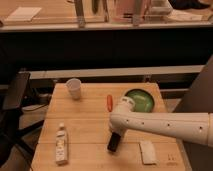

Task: Place the eraser on the white sponge

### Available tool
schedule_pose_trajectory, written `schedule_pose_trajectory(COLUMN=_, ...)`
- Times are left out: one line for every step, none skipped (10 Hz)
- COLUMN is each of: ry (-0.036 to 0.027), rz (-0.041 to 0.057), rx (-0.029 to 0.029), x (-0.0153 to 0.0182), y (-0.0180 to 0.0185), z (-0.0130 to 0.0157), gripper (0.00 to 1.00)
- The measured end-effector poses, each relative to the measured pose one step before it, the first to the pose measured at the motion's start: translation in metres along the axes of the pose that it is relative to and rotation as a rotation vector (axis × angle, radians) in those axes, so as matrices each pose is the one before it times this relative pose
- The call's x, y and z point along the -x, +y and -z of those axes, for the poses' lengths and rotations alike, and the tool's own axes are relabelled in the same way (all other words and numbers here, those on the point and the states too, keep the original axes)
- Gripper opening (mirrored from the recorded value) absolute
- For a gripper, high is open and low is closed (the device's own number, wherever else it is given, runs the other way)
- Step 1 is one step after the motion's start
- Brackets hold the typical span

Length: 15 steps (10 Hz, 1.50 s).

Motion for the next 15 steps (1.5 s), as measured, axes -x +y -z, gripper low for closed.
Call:
schedule_pose_trajectory(ry=-0.00056, rz=-0.00948, rx=-0.00399, x=-0.00250, y=0.00506, z=0.00299, gripper=0.05)
schedule_pose_trajectory(ry=0.00192, rz=-0.00841, rx=-0.00329, x=-0.00242, y=0.00605, z=0.00351, gripper=0.05)
schedule_pose_trajectory(ry=-0.00142, rz=-0.00482, rx=-0.00341, x=-0.00020, y=0.00245, z=0.00232, gripper=0.05)
schedule_pose_trajectory(ry=0.00169, rz=-0.00340, rx=-0.00814, x=-0.00206, y=0.00134, z=0.00313, gripper=0.05)
schedule_pose_trajectory(ry=0.00283, rz=-0.00556, rx=0.00012, x=-0.00370, y=0.00662, z=0.00441, gripper=0.05)
schedule_pose_trajectory(ry=-0.00047, rz=-0.01683, rx=-0.00595, x=-0.00331, y=0.00870, z=0.00760, gripper=0.05)
schedule_pose_trajectory(ry=-0.00257, rz=-0.00620, rx=-0.00310, x=-0.00033, y=0.00026, z=0.00334, gripper=0.01)
schedule_pose_trajectory(ry=-0.00296, rz=-0.00053, rx=-0.00222, x=0.00047, y=-0.00018, z=-0.00010, gripper=0.00)
schedule_pose_trajectory(ry=-0.00345, rz=-0.00596, rx=-0.00239, x=-0.00249, y=0.00789, z=-0.00054, gripper=0.00)
schedule_pose_trajectory(ry=-0.00183, rz=-0.00661, rx=-0.00085, x=-0.00483, y=0.01140, z=0.00086, gripper=0.00)
schedule_pose_trajectory(ry=-0.00210, rz=-0.00437, rx=-0.00106, x=-0.00235, y=0.00502, z=0.00039, gripper=0.00)
schedule_pose_trajectory(ry=-0.00389, rz=-0.00136, rx=-0.00361, x=-0.00258, y=0.00300, z=0.00150, gripper=0.00)
schedule_pose_trajectory(ry=-0.00355, rz=-0.00583, rx=-0.00175, x=-0.00166, y=0.00316, z=0.00139, gripper=0.00)
schedule_pose_trajectory(ry=-0.00492, rz=-0.00609, rx=-0.00273, x=-0.00123, y=0.00378, z=0.00037, gripper=0.00)
schedule_pose_trajectory(ry=-0.00329, rz=-0.00367, rx=-0.00155, x=-0.00163, y=0.00523, z=0.00002, gripper=0.00)
